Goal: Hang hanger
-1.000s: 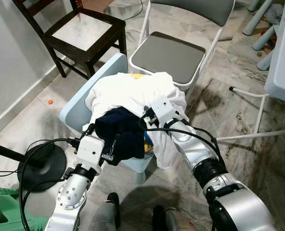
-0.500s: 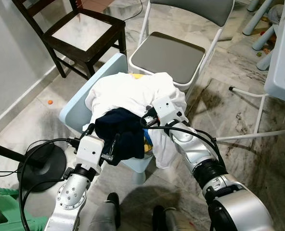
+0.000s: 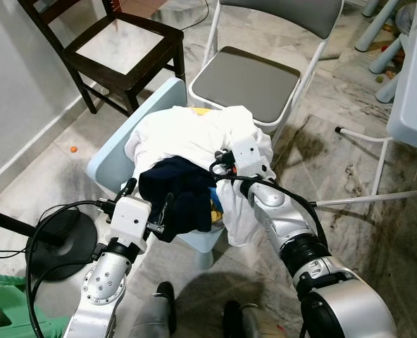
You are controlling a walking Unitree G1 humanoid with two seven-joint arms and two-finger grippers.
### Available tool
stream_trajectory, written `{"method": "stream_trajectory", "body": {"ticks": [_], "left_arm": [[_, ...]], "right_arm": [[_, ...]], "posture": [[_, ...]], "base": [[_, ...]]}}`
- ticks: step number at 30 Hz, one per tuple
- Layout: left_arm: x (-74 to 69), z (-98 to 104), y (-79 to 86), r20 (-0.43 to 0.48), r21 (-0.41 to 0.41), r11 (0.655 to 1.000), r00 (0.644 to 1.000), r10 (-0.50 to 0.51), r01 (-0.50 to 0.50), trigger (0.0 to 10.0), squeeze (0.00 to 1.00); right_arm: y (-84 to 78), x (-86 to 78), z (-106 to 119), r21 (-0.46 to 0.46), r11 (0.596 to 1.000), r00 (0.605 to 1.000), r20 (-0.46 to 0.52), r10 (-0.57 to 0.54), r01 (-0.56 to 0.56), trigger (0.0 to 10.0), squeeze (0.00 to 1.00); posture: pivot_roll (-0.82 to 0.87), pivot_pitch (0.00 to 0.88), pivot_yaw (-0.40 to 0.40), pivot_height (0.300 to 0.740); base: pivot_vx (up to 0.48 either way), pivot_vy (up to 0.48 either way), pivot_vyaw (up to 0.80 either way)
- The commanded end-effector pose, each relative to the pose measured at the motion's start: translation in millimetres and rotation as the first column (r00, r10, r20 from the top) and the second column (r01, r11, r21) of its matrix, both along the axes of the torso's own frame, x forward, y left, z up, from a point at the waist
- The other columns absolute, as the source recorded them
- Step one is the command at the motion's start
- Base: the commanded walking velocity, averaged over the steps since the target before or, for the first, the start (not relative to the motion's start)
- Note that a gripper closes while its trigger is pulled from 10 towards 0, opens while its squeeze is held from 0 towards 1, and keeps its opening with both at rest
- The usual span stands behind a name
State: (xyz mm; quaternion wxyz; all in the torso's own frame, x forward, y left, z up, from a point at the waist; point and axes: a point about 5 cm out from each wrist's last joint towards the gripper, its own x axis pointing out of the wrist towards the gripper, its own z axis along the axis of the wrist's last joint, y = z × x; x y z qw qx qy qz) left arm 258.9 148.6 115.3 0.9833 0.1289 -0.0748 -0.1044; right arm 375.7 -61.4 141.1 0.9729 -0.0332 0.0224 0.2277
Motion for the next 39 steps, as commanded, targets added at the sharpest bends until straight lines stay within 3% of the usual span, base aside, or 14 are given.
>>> {"method": "stream_trajectory", "body": {"ticks": [1, 6, 8, 15, 17, 24, 26, 32, 33, 36, 39], "left_arm": [[-2.7, -4, 2.4, -0.016, 0.005, 1.0, 1.0, 0.014, -0.014, 10.0, 0.0], [-1.0, -1, 6.9, 0.001, 0.014, 0.999, 0.999, 0.049, -0.049, 10.0, 0.0], [0.0, -1, 9.2, 0.007, 0.012, 0.998, 0.998, 0.067, -0.067, 10.0, 0.0], [1.6, -1, 9.0, 0.006, 0.011, 0.997, 0.997, 0.074, -0.075, 10.0, 0.0], [3.6, -1, 8.3, 0.01, 0.012, 0.997, 0.997, 0.079, -0.079, 10.0, 0.0], [6.0, -1, 8.6, 0.015, 0.012, 0.996, 0.996, 0.083, -0.083, 10.0, 0.0], [7.4, 0, 8.8, 0.017, 0.013, 0.996, 0.996, 0.086, -0.086, 10.0, 0.0], [8.7, -1, 7.5, 0.019, 0.012, 0.996, 0.996, 0.09, -0.091, 10.0, 0.0], [8.7, -1, 7.5, 0.019, 0.012, 0.996, 0.996, 0.09, -0.091, 10.0, 0.0], [9.1, -2, 7.3, 0.019, 0.01, 0.996, 0.995, 0.094, -0.094, 10.0, 0.0], [8.8, -3, 6.4, 0.016, 0.009, 0.995, 0.995, 0.094, -0.094, 10.0, 0.0]], "right_arm": [[2.6, -3.6, -4, 0.055, 0.998, 1.0, -0.024, 0.018, -0.016, 0.0, 0.0], [4.8, -2.7, 25, 0.211, 0.975, 0.995, 0.086, 0.054, -0.072, 0.0, 0.0], [1.0, -3.3, 44, 0.307, 0.946, 0.987, 0.151, 0.057, -0.102, 0.0, 0.0], [-2.2, -7.9, 85, 0.408, 0.892, 0.956, 0.282, 0.078, -0.193, 0.0, 0.0], [-1.9, -13.4, 112, 0.467, 0.846, 0.933, 0.348, 0.09, -0.256, 0.0, 0.0], [-4.8, -20.8, 146, 0.517, 0.792, 0.897, 0.433, 0.087, -0.326, 0.0, 0.0], [-12.2, -29.1, 176, 0.538, 0.75, 0.858, 0.508, 0.077, -0.385, 0.0, 0.0], [-40.4, -43.2, 213, 0.566, 0.677, 0.809, 0.583, 0.076, -0.471, 0.0, 0.0], [-40.4, -43.2, 213, 0.566, 0.677, 0.809, 0.583, 0.076, -0.471, 0.0, 0.0], [-60.6, -53.4, 217, 0.542, 0.664, 0.786, 0.607, 0.115, -0.515, 0.0, 0.0], [-74.5, -66.4, 200, 0.496, 0.643, 0.774, 0.581, 0.253, -0.583, 0.0, 0.0]], "posture": [[0.34, 0.302, -0.057, 0.74], [0.34, 0.3, -0.061, 0.74], [0.34, 0.3, -0.063, 0.74], [0.33, 0.292, -0.063, 0.74], [0.32, 0.286, -0.063, 0.74], [0.32, 0.278, -0.064, 0.74], [0.32, 0.273, -0.064, 0.74], [0.32, 0.27, -0.067, 0.74], [0.32, 0.27, -0.067, 0.74], [0.31, 0.271, -0.068, 0.74], [0.3, 0.273, -0.067, 0.74]], "base": [[0.0, 0.0, 0.0], [0.0, 0.0, 0.0], [0.0, 0.0, 0.0], [0.0, 0.0, 0.0], [0.0, 0.0, 0.0], [0.0, 0.0, 0.0], [0.0, 0.0, 0.0], [0.0, 0.0, 0.0], [0.0, 0.0, 0.0], [0.0, 0.0, 0.0], [0.0, 0.0, 0.0]]}}
